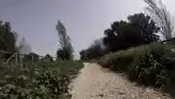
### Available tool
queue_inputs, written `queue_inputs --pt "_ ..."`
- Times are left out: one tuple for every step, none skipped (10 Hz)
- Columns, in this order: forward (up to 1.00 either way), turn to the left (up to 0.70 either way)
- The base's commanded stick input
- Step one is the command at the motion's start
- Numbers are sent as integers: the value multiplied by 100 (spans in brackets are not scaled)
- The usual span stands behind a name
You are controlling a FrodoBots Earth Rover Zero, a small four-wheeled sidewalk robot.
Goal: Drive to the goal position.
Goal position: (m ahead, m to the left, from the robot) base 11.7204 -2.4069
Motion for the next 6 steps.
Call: queue_inputs --pt "85 0" --pt "85 0" --pt "85 0" --pt "85 0" --pt "85 0" --pt "85 0"
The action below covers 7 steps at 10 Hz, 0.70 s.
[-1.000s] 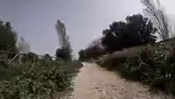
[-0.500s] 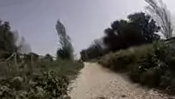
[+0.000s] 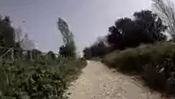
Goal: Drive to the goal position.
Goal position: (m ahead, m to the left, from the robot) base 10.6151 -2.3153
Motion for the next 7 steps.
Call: queue_inputs --pt "85 0" --pt "85 0" --pt "85 0" --pt "85 0" --pt "85 0" --pt "85 0" --pt "85 -25"
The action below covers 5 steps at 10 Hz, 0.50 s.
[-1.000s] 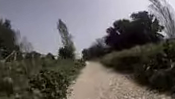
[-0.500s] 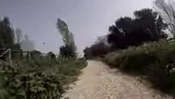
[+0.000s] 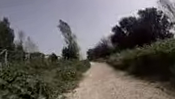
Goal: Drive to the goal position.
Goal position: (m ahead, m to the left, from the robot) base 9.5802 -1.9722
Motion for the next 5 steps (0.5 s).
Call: queue_inputs --pt "85 -34" --pt "85 -34" --pt "85 -32" --pt "85 -16" --pt "85 0"
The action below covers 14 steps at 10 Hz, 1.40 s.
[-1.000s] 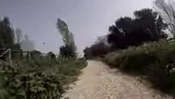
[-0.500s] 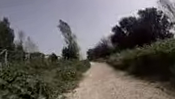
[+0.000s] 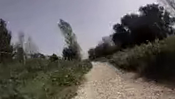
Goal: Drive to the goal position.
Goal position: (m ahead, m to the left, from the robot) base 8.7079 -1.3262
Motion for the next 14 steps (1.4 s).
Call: queue_inputs --pt "85 0" --pt "85 0" --pt "85 0" --pt "85 0" --pt "85 0" --pt "85 0" --pt "85 0" --pt "85 0" --pt "85 0" --pt "85 0" --pt "85 0" --pt "85 0" --pt "85 0" --pt "85 0"
